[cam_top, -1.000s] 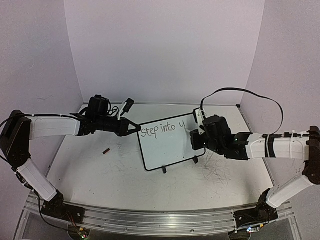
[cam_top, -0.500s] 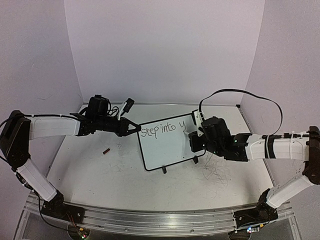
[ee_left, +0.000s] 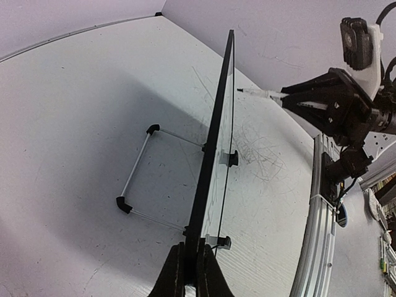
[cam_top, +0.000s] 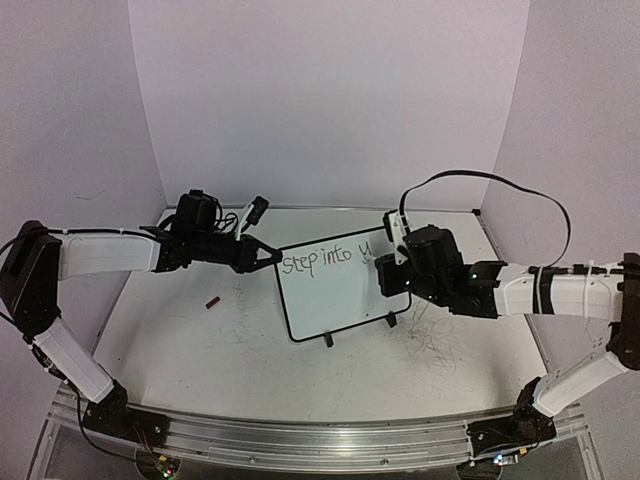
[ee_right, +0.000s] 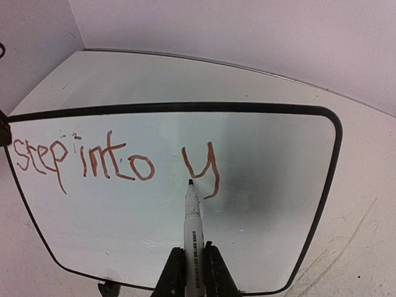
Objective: Write a sentence on the whiteboard
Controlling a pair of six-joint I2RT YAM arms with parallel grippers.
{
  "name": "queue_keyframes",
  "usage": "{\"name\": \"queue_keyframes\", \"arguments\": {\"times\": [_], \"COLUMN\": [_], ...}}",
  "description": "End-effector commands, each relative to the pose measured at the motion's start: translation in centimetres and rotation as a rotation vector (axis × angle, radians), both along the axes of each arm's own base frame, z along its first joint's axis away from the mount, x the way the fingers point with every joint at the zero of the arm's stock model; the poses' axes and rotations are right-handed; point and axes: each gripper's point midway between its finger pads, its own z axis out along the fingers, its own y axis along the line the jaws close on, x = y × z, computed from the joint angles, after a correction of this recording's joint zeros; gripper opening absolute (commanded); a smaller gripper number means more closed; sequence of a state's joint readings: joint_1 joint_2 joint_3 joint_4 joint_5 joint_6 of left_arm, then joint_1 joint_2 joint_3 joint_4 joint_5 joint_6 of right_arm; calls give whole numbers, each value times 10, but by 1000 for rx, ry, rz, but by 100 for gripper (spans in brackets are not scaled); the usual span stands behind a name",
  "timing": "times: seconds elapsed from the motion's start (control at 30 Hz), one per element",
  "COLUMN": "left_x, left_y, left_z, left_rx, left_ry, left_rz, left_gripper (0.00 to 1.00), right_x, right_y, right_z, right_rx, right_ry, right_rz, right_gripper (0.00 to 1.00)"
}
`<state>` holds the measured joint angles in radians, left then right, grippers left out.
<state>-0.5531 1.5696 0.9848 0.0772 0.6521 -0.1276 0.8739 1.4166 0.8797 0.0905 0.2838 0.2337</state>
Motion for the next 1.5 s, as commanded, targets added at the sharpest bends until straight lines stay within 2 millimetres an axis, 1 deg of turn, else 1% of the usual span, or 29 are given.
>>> {"name": "queue_keyframes", "arguments": {"times": [0.0,0.07,0.23,0.47,0.63,0.87,1.07,1.33,1.47], "left_x": [4,4,5,4,4,4,4,4,3], "left_y": [10,10,10,9,9,9,9,9,8], "left_z": [-4,-4,-4,-5,-6,-7,-7,-8,-8], "left_rx": [62,63,64,67,70,72,76,79,78], "left_ry": [-61,-61,-64,-62,-62,-64,-66,-65,-64], "left_rz": [47,46,48,42,43,42,42,43,41], "left_gripper": [0,0,0,0,0,0,0,0,0], "right_x": [11,14,22,25,28,31,27,18,17], "right_y": [-20,-20,-17,-13,-8,-7,-10,-16,-17], "right_z": [28,31,27,34,32,29,23,8,6], "right_rx": [71,71,58,67,59,54,50,37,35], "right_ry": [-50,-55,-49,-69,-70,-69,-52,-13,-9], "right_rz": [-45,-45,-52,-43,-30,-35,-33,-30,-37], "right_gripper": [0,0,0,0,0,0,0,0,0]}}
